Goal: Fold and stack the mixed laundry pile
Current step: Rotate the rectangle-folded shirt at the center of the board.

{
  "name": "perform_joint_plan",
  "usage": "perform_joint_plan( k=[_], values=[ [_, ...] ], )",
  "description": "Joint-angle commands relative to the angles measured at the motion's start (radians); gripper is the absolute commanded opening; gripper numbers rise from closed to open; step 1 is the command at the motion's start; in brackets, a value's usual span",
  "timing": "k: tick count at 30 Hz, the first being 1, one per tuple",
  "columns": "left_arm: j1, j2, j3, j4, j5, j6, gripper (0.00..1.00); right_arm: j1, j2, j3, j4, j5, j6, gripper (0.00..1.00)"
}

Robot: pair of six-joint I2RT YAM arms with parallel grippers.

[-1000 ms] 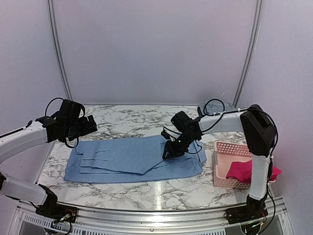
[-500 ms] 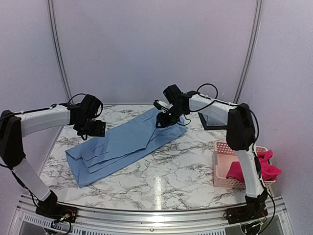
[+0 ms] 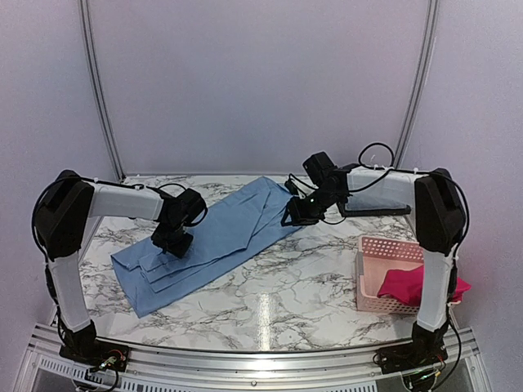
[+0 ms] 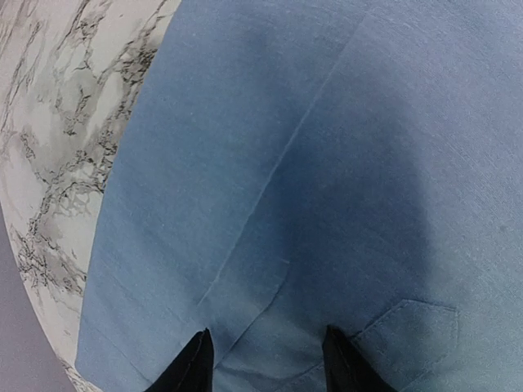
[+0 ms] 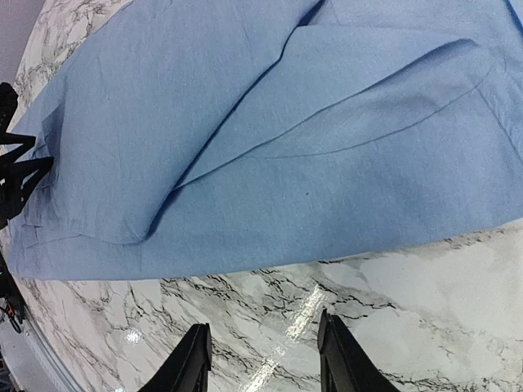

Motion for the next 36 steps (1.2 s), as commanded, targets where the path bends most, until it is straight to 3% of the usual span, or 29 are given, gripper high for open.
perform_joint_plan(
  k=[1, 8, 14, 17, 20, 28, 34, 36],
  values=[
    [-0.113, 0.070, -0.052, -0.118, 0.201, -0.101, 0.47, -0.013, -0.063, -0.028, 0.066, -0.061, 0.050, 0.41],
    [-0.315, 0.015, 0.080, -0.113, 0.463, -0.345, 0.50, -0.023, -0.103, -0.118, 0.068, -0.025, 0.058, 0.40],
    [-0.276, -0.154, 0.183, -0.076, 0.443, -0.419, 0.57, -0.002, -0.094, -0.158, 0.080, -0.008, 0.058, 0.36],
    [-0.219, -0.227, 0.150, -0.046, 0.418, -0.437, 0.61, 0.014, -0.036, -0.147, 0.065, 0.011, 0.033, 0.35],
    [-0.154, -0.309, 0.065, 0.023, 0.425, -0.463, 0.72, 0.023, 0.052, -0.109, 0.055, 0.027, 0.003, 0.35],
    [-0.042, -0.481, -0.135, 0.156, 0.435, -0.527, 0.85, 0.019, 0.281, 0.171, 0.005, 0.073, -0.087, 0.32],
    [-0.020, -0.501, -0.213, 0.207, 0.414, -0.540, 0.86, -0.011, 0.546, 0.648, -0.101, 0.147, -0.166, 0.32],
    [-0.020, -0.507, -0.238, 0.242, 0.415, -0.553, 0.86, -0.028, 0.567, 0.749, -0.103, 0.139, -0.179, 0.34]
  ],
)
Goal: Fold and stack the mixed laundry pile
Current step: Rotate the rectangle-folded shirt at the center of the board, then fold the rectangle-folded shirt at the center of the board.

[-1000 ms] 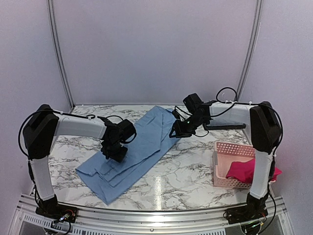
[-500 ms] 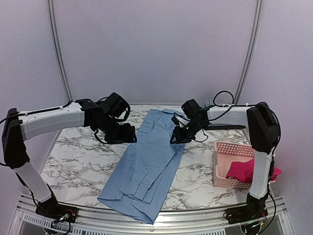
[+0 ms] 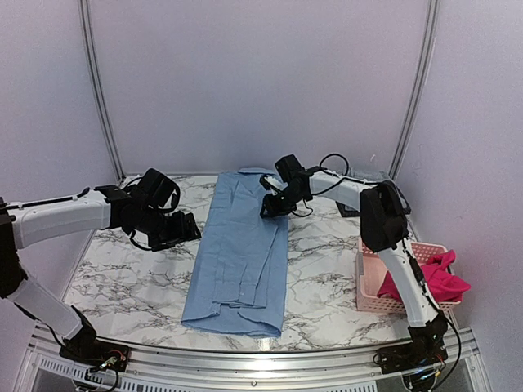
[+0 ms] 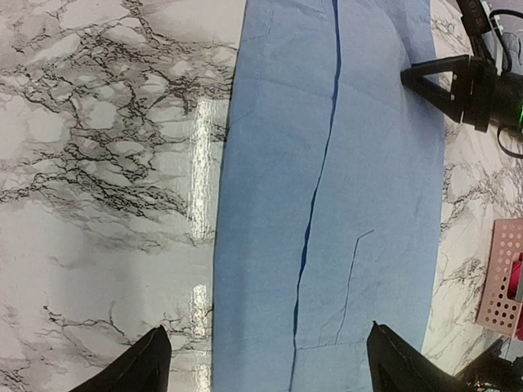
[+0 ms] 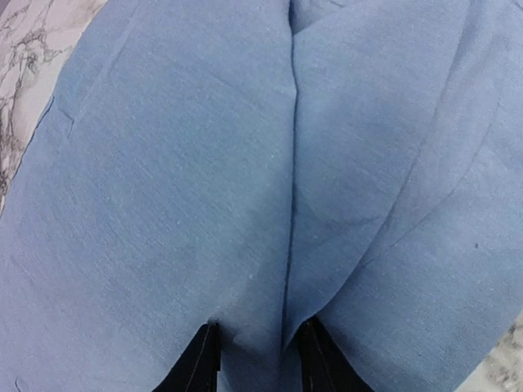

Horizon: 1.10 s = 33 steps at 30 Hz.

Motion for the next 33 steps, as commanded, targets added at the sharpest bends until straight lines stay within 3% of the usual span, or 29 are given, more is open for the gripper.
perform_joint_plan(
  k=[1, 5, 12, 19, 24, 29, 33],
  values=[
    [0.008, -0.039, -0.054, 0.102, -0.006, -0.031, 0.86, -0.039, 0.058, 0.208, -0.065, 0.064, -0.064, 0.39],
    [0.007, -0.057, -0.123, 0.180, 0.054, -0.048, 0.87, -0.040, -0.094, 0.101, -0.019, 0.034, -0.069, 0.46],
    [-0.004, -0.161, -0.269, 0.185, 0.110, -0.069, 0.83, -0.029, -0.600, -0.491, 0.207, -0.127, 0.095, 0.63],
    [-0.043, -0.324, -0.471, 0.186, 0.179, -0.164, 0.68, 0.037, -0.954, -0.986, 0.221, -0.220, 0.344, 0.53],
    [-0.112, -0.346, -0.534, 0.206, 0.186, -0.210, 0.55, 0.180, -1.058, -1.262, 0.367, -0.231, 0.545, 0.47],
    [-0.146, -0.345, -0.604, 0.261, 0.200, -0.260, 0.53, 0.322, -1.058, -1.415, 0.508, -0.214, 0.696, 0.47],
    [-0.159, -0.345, -0.649, 0.339, 0.228, -0.290, 0.51, 0.346, -1.028, -1.458, 0.540, -0.199, 0.733, 0.47]
  ],
)
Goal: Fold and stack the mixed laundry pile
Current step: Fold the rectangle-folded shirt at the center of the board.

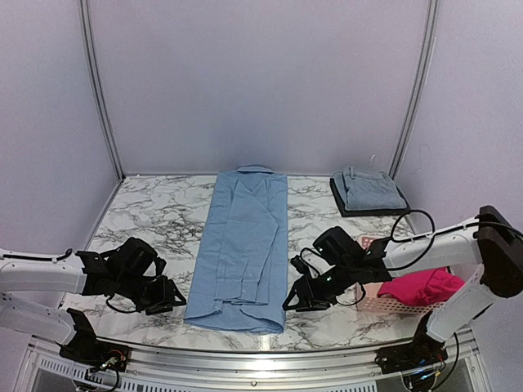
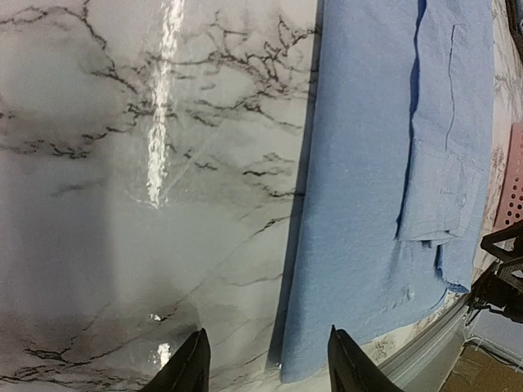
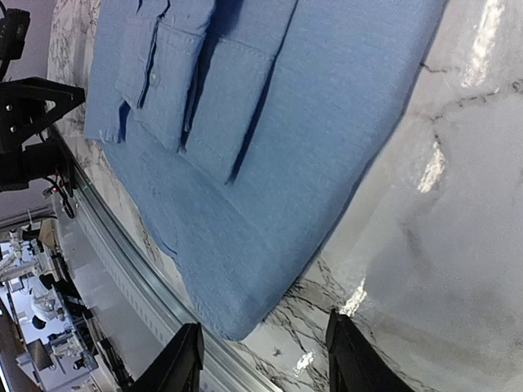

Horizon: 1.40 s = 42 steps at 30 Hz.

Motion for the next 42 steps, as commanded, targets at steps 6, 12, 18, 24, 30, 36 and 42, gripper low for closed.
perform_joint_plan(
  k=[6, 12, 18, 24, 30, 36, 42],
  values=[
    [-0.026, 0.019, -0.107, 0.191, 0.071, -0.086, 0.50, 0.047, 0.084, -0.053, 0.209, -0.016, 0.154, 0.43],
    [-0.043, 0.037, -0.134, 0.225, 0.091, -0.099, 0.48, 0.082, 0.117, -0.105, 0.277, -0.033, 0.208, 0.39],
    [-0.089, 0.023, -0.187, 0.268, 0.100, -0.150, 0.45, 0.138, 0.134, -0.148, 0.338, -0.060, 0.262, 0.37],
    [-0.099, 0.022, -0.213, 0.296, 0.091, -0.161, 0.28, 0.143, 0.163, -0.156, 0.375, -0.081, 0.275, 0.23],
    [-0.119, 0.010, -0.185, 0.337, 0.099, -0.154, 0.09, 0.143, 0.133, -0.123, 0.351, -0.071, 0.234, 0.00],
    [-0.175, -0.077, -0.160, 0.324, 0.115, -0.201, 0.00, 0.152, 0.019, -0.103, 0.282, -0.064, 0.182, 0.00],
    [-0.190, -0.148, -0.055, 0.237, 0.059, -0.175, 0.00, 0.143, -0.058, -0.007, 0.143, 0.009, 0.096, 0.00]
  ],
)
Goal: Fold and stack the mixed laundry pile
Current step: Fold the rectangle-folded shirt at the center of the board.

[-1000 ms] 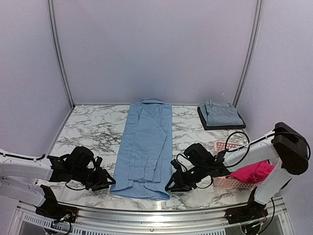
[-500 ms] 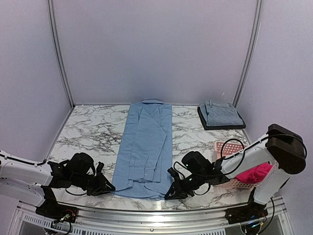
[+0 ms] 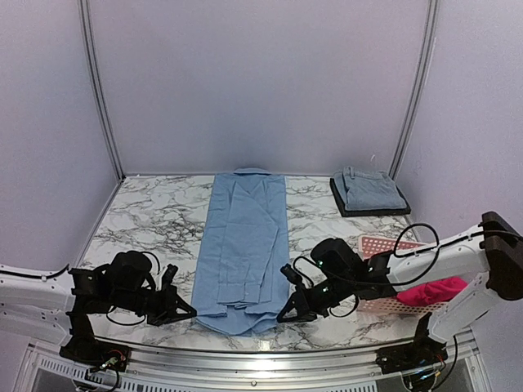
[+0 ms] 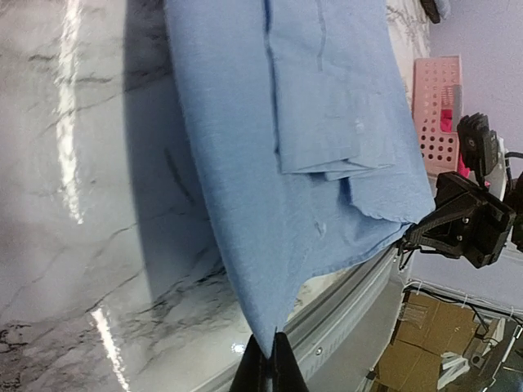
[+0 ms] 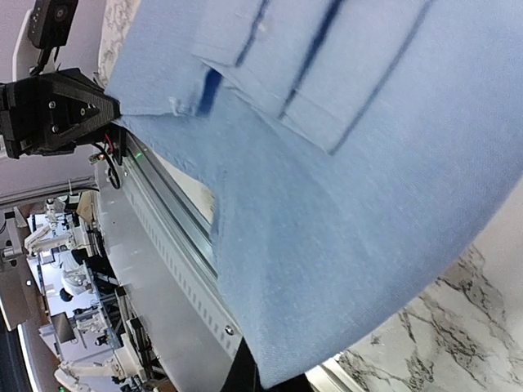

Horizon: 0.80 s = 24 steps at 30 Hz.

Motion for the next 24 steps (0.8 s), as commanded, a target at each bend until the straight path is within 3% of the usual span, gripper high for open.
perform_joint_plan(
  k=[1, 9, 24],
  values=[
    [-0.007, 0.009, 0.132, -0.094, -0.042, 0.042, 0.00, -0.007, -0.013, 0.131, -0.116, 0.070, -0.101, 0.00],
    [0.016, 0.211, 0.350, -0.120, -0.067, 0.150, 0.00, -0.123, 0.027, 0.282, -0.184, 0.088, -0.207, 0.00],
    [0.315, 0.501, 0.636, -0.156, 0.023, 0.341, 0.00, -0.404, 0.275, 0.596, -0.237, -0.028, -0.418, 0.00]
  ],
)
